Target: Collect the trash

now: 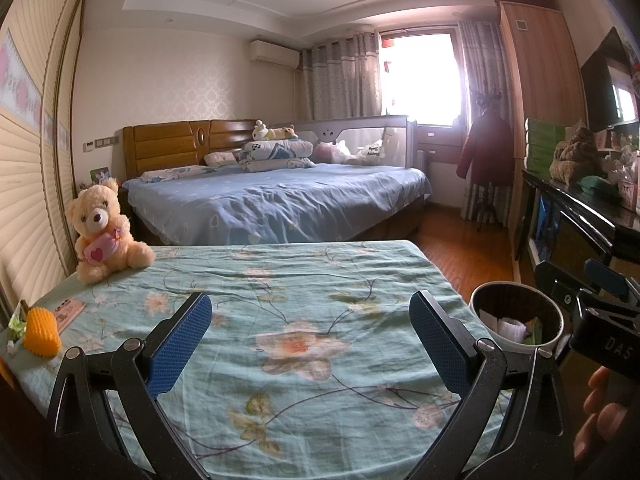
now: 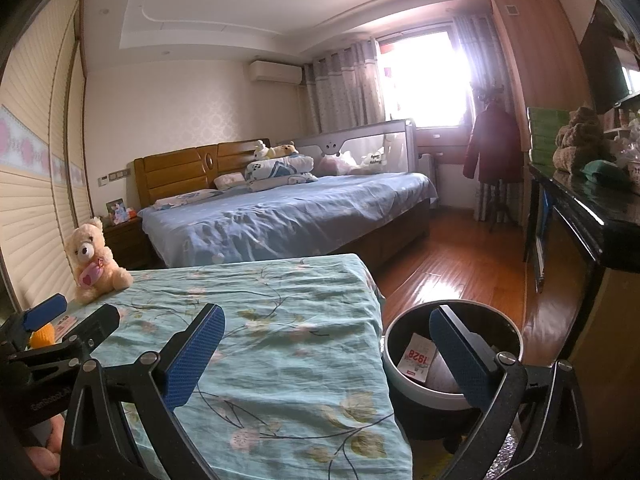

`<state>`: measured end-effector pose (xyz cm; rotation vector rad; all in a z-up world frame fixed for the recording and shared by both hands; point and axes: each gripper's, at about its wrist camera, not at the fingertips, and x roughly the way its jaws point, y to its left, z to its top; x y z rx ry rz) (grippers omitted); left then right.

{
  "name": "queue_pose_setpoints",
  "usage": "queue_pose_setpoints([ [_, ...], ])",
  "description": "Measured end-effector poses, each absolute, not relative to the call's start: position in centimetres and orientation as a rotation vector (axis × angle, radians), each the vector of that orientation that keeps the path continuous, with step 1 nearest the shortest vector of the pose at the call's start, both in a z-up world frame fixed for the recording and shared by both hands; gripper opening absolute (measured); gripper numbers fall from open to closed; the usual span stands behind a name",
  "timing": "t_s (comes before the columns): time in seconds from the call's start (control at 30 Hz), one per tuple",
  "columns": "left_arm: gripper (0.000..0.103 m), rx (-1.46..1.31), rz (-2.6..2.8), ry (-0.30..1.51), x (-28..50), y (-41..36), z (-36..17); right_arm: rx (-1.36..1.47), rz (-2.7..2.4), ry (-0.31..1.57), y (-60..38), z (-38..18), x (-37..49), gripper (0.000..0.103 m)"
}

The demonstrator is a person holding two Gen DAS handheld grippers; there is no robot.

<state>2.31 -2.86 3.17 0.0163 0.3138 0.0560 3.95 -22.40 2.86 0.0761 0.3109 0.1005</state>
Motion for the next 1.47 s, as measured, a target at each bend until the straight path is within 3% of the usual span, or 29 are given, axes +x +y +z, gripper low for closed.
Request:
queue_pose_setpoints([
  [1.47, 0.101, 0.01, 0.048, 0.347, 3.8, -2.1, 2.0, 0.086, 0.12, 0.374, -21.8, 1.8, 5.8, 0.103],
])
